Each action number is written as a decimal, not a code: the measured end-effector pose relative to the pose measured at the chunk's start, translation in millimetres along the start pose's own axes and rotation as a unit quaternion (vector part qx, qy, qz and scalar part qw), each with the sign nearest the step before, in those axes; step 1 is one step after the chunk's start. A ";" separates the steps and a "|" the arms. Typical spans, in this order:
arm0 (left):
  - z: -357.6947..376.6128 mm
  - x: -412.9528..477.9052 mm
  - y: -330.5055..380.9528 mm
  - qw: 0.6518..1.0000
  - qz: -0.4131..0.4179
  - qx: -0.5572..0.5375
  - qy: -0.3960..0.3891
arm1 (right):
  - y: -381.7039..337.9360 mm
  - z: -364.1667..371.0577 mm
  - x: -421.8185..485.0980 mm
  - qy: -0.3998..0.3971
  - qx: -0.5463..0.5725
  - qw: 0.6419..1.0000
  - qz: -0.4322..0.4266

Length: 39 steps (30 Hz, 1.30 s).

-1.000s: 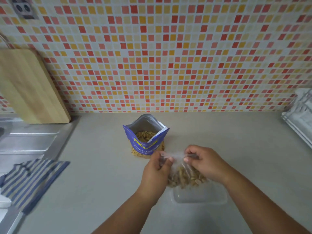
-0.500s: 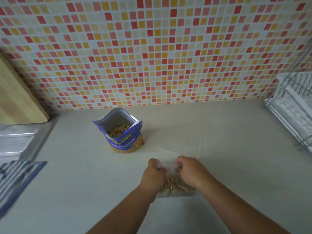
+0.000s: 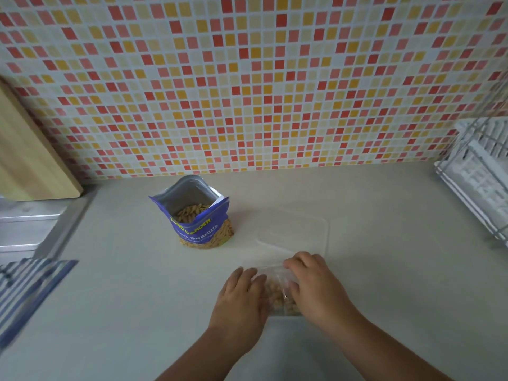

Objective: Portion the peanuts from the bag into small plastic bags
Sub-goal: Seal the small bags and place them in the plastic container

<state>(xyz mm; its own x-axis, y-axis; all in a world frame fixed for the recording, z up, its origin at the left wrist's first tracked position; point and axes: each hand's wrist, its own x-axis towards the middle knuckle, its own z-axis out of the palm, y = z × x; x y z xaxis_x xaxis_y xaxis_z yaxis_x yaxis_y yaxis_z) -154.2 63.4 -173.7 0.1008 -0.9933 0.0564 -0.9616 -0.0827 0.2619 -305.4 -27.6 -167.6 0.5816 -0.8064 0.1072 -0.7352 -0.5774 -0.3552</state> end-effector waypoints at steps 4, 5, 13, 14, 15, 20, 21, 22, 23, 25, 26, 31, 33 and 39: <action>7.8 -2.9 -2.9 1.000 0.010 0.021 -0.013 | 6.9 10.6 -5.5 0.043 -0.016 0.999 -0.014; 8.8 -3.1 -3.0 1.000 0.010 0.020 -0.006 | 9.3 12.6 -6.2 0.059 -0.039 0.997 -0.024; 18.7 -5.8 -14.6 0.994 0.053 -0.088 0.042 | 18.6 12.8 -1.3 0.068 -0.080 0.994 -0.023; 15.5 -4.8 -18.5 0.988 0.056 -0.133 0.060 | 21.6 7.8 6.6 0.086 -0.043 0.995 -0.015; 12.0 -3.8 -24.4 0.980 0.049 -0.179 0.076 | 24.9 2.1 17.8 0.095 -0.005 0.995 0.001; 8.2 -8.9 -63.2 0.962 -0.024 -0.271 -0.034 | 46.1 -15.6 86.2 0.007 -0.001 0.995 0.095; 8.7 -8.9 -66.9 0.967 -0.020 -0.246 -0.065 | 49.0 -14.3 96.7 -0.052 -0.030 0.992 0.108; 8.7 -7.4 -67.3 0.971 -0.016 -0.221 -0.091 | 50.9 -12.2 105.8 -0.100 -0.056 0.987 0.117; 9.3 -5.4 -66.6 0.974 -0.016 -0.200 -0.107 | 52.3 -9.4 113.1 -0.129 -0.078 0.981 0.121; 9.8 0.2 -64.2 0.976 -0.023 -0.182 -0.116 | 54.4 -4.3 123.9 -0.149 -0.104 0.976 0.123; 12.3 2.5 -63.8 0.978 -0.023 -0.177 -0.109 | 54.3 -2.3 127.3 -0.153 -0.111 0.974 0.121; 20.6 10.6 -58.8 0.984 -0.020 -0.166 -0.059 | 46.7 3.2 133.2 -0.150 -0.121 0.974 0.116; 18.4 10.9 -56.3 0.981 -0.032 -0.183 -0.050 | 44.2 3.8 133.3 -0.130 -0.078 0.981 0.124; 22.3 8.8 -57.6 0.980 -0.040 -0.190 -0.050 | 38.0 -22.2 136.6 0.048 0.134 0.986 0.086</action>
<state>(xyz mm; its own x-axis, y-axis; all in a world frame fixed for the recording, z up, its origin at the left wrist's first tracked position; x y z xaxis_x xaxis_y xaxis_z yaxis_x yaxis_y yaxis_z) -103.6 57.6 -209.7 0.1281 -0.9893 -0.0693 -0.7849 -0.1438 0.6027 -261.6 -162.6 -145.8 0.4112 -0.9053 0.1065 -0.6939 -0.3867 -0.6074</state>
